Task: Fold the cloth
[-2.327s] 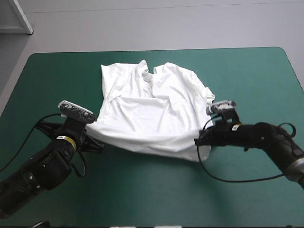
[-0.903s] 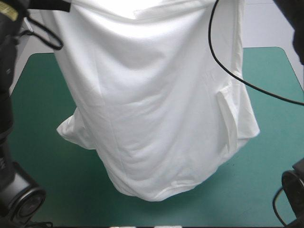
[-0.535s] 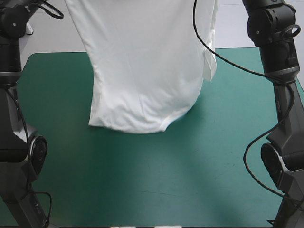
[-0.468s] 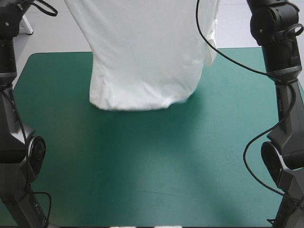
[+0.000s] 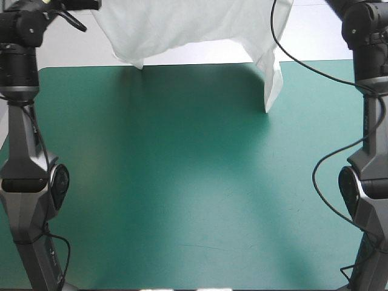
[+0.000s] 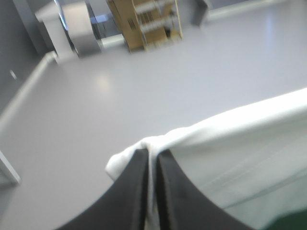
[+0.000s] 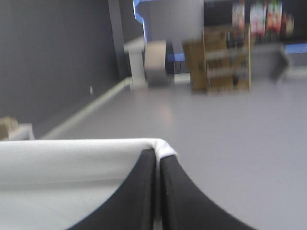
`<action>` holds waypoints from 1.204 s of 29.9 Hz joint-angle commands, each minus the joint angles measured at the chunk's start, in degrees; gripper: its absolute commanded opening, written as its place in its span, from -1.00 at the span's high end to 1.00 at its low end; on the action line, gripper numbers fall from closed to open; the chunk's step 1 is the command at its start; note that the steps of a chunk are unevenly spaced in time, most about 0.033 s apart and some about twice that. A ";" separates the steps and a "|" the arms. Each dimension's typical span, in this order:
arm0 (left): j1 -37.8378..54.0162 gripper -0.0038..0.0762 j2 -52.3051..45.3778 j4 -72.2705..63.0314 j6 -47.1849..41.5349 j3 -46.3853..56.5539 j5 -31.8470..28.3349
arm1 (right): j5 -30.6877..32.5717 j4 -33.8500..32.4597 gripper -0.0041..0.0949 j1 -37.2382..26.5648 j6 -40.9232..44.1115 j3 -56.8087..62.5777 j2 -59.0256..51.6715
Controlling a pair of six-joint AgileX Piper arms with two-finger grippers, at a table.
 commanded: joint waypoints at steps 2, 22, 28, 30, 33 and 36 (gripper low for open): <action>0.61 0.81 2.70 -1.65 -0.67 0.01 6.46 | 12.50 0.35 0.95 -3.33 2.25 0.59 5.16; 0.61 0.83 -12.47 -2.08 -1.98 42.92 23.87 | 32.16 0.01 0.95 -1.33 -3.68 32.84 -10.49; 0.61 0.86 -30.18 -1.95 -0.94 67.12 22.17 | 32.09 -0.30 0.95 0.38 -6.09 58.02 -26.57; 0.61 0.86 -36.50 -1.80 -1.37 76.26 21.26 | 32.09 -0.26 0.95 1.36 -6.78 65.11 -31.16; 0.61 0.86 -46.28 -1.35 -3.88 87.26 20.32 | 32.09 -0.26 0.95 3.01 -7.05 75.43 -37.82; 0.61 0.86 -56.57 -1.92 -6.40 98.27 20.33 | 32.09 -0.16 0.95 4.39 -7.05 84.03 -43.28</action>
